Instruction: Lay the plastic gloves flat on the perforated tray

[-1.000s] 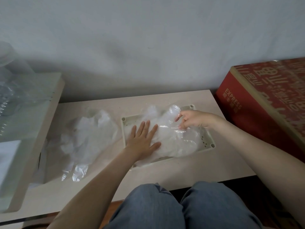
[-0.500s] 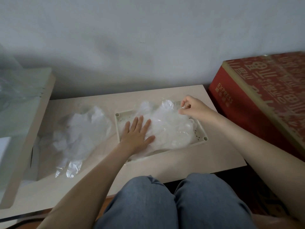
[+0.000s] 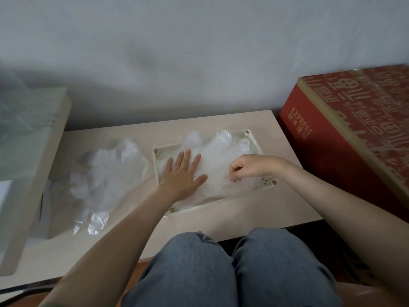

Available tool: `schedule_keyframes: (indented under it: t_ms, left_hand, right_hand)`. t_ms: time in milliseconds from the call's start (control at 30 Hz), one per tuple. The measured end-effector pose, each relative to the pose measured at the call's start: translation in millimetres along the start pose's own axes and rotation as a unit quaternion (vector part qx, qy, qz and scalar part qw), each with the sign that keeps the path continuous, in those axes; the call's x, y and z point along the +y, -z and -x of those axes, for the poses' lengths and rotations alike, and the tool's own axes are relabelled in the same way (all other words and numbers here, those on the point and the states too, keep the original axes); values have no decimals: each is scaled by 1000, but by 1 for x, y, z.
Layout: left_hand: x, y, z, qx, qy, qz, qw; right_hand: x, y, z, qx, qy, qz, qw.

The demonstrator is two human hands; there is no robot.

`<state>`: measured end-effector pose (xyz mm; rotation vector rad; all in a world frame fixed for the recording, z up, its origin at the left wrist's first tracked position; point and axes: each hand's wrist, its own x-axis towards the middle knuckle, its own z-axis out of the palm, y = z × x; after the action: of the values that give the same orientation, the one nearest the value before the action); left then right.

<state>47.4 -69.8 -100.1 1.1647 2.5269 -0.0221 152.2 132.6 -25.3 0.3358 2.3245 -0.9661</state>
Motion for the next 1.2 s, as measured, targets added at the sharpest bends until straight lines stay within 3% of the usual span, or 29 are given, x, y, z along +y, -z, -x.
schedule_keyframes:
  t_ms: [333,433,500,567,667,733,800,933,1000,1100,1200]
  left_hand:
    - [1,-4,1,-4,-8,14,1000]
    - [-1,-4,2,-5,-14,13,1000]
    - [-2,-4,2,-12,-19,13,1000]
    - [-2,-3,2,-20,-25,13,999]
    - [-4,-2,3,-26,-32,8,999]
    - [-5,0,3,-32,-36,3,999]
    - [-6,0,3,-39,-40,0,998]
    - [-9,-1,3,-45,-50,-14,998]
    - [-8,1,3,-47,-50,-14,998]
    - [-7,3,5,-44,-50,-11,998]
    - [-4,3,7,-38,-47,-10,998]
  right_hand:
    - [11,12,14,-42,-55,61,996]
    - [14,10,14,-5,-38,81,996]
    - [18,8,14,61,20,105,992]
    - [26,5,13,130,118,152,973]
    - [37,-1,14,192,252,278,907]
    - [41,-6,16,203,309,351,860]
    - [47,-12,16,189,327,397,837]
    - [53,-16,23,158,273,386,867]
    - [47,-13,27,194,264,329,886]
    - [31,-10,23,297,257,261,882]
    - [7,-26,7,307,263,235,884]
